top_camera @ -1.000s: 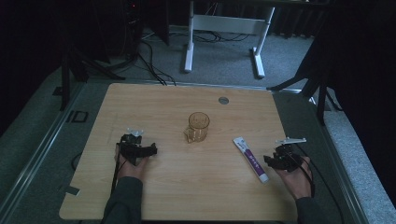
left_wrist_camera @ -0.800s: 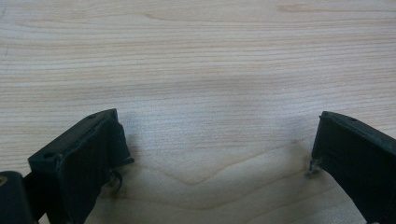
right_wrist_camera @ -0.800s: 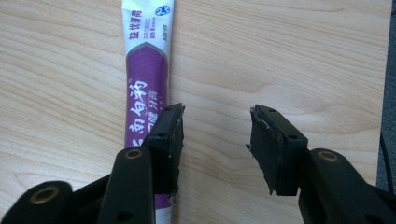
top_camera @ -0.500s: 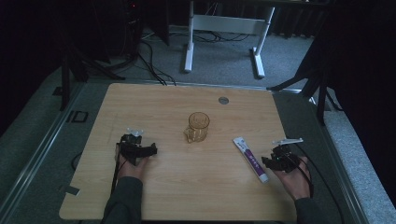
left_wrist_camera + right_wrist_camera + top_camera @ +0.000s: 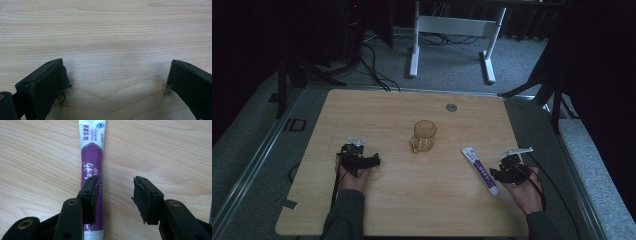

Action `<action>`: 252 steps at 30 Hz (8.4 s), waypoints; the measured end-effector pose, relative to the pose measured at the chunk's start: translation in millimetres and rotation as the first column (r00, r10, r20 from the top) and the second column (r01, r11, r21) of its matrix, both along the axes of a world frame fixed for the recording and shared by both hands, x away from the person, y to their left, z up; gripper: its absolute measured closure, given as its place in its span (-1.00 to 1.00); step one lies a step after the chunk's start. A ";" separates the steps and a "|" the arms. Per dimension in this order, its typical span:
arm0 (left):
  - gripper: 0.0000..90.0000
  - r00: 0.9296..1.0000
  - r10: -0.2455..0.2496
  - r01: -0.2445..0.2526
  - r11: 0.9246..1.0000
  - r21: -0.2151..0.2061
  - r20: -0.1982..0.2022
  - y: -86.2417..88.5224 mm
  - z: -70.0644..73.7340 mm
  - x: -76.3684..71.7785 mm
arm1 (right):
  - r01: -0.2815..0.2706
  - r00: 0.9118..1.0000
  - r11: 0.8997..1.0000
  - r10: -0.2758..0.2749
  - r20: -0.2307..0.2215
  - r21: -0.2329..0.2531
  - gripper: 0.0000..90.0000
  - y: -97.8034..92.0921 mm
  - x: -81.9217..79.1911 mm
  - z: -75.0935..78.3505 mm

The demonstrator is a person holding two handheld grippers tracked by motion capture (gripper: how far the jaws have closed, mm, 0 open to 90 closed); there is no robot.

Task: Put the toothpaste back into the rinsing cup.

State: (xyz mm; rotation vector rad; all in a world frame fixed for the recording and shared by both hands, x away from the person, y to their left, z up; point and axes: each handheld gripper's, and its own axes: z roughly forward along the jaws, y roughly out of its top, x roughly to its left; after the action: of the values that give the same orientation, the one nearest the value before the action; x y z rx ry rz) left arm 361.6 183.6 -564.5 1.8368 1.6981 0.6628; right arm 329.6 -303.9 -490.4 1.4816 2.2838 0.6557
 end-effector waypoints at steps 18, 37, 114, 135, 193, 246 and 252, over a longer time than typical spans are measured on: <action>-0.97 1.000 0.000 0.000 1.000 0.000 0.000 0.0 0.0 0.0 | -0.036 0.999 0.999 0.036 -0.036 -0.019 0.23 11.1 1.8 1.6; -0.97 1.000 -0.002 0.002 1.000 0.000 0.000 0.1 0.0 0.1 | -0.066 0.996 0.997 0.063 -0.062 -0.048 0.30 20.8 7.9 2.7; -0.97 1.000 -0.002 0.002 1.000 0.000 0.000 0.1 0.0 0.1 | -0.114 0.965 0.989 0.089 -0.246 -0.093 0.39 40.0 41.9 -8.9; -0.97 1.000 -0.002 0.002 1.000 0.000 0.000 0.1 0.0 0.1 | -0.125 0.946 0.987 0.089 -0.313 -0.097 0.37 43.2 51.7 -11.6; -0.97 1.000 -0.005 0.005 1.000 0.000 0.001 0.2 0.0 0.3 | -0.180 0.880 0.968 0.079 -0.469 -0.176 0.31 58.6 79.0 -23.4; -0.97 1.000 -0.008 0.008 1.000 0.001 0.001 0.4 0.0 0.6 | -0.195 0.905 0.973 0.130 -0.406 -0.124 0.56 56.6 71.6 -2.2; -0.97 1.000 -0.008 0.008 1.000 0.001 0.001 0.4 0.0 0.5 | -0.191 0.915 0.976 0.138 -0.380 -0.107 0.56 58.4 71.5 4.6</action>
State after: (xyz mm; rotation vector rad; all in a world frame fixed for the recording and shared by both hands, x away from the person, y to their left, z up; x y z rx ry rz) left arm 362.2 184.0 -564.6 1.8430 1.6892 0.6609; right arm 401.1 -245.4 -485.9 1.4554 2.6994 0.2596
